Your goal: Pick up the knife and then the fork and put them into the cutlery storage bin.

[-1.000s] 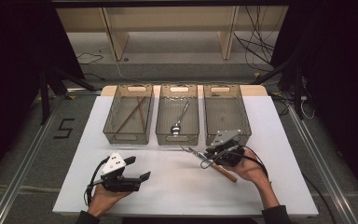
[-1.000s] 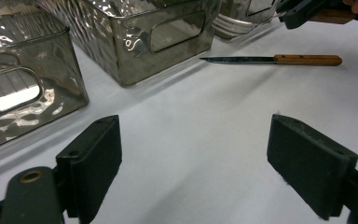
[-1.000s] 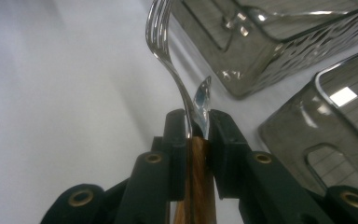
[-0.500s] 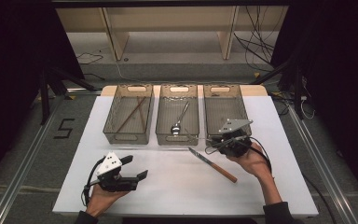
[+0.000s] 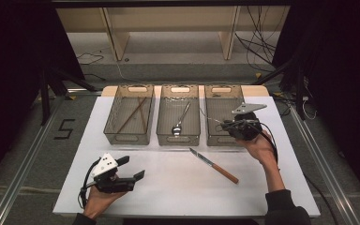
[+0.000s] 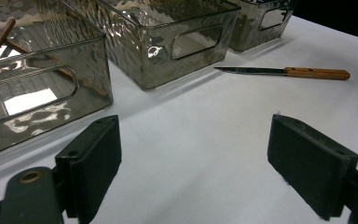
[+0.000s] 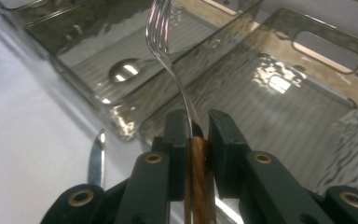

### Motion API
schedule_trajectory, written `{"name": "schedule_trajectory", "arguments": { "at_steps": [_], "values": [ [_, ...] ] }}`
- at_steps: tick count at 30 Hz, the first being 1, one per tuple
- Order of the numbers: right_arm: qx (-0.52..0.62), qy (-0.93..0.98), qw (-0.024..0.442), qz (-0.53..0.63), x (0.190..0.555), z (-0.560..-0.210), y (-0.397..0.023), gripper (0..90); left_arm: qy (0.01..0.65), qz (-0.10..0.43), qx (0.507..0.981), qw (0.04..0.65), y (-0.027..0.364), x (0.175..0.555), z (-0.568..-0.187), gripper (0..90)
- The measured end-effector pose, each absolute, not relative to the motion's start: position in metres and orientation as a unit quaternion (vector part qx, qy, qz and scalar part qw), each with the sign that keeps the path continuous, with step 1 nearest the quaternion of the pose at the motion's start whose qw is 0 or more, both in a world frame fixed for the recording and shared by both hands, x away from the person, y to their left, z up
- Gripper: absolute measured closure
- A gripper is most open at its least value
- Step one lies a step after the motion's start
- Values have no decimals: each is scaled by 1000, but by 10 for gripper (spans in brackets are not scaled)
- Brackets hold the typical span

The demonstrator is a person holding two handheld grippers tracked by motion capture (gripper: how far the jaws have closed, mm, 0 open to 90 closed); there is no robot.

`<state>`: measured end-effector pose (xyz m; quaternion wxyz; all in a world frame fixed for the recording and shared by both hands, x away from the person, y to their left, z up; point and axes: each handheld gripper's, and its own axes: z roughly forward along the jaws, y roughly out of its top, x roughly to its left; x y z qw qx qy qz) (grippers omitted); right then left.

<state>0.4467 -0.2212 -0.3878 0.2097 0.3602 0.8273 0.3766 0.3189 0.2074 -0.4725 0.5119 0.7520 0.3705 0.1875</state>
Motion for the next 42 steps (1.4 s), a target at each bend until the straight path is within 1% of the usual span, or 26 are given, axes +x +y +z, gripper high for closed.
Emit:
{"name": "schedule_trajectory", "arguments": {
  "at_steps": [17,29,42],
  "values": [
    [430,795,228,362,482,-384,-229,780,374,189,749,513,210,316,-473,173],
    [457,789,219,348,504,-387,-225,779,376,187,746,516,212,315,-473,173],
    [478,783,219,332,516,-395,-229,779,373,184,749,515,211,316,-473,173]
  ]
}}
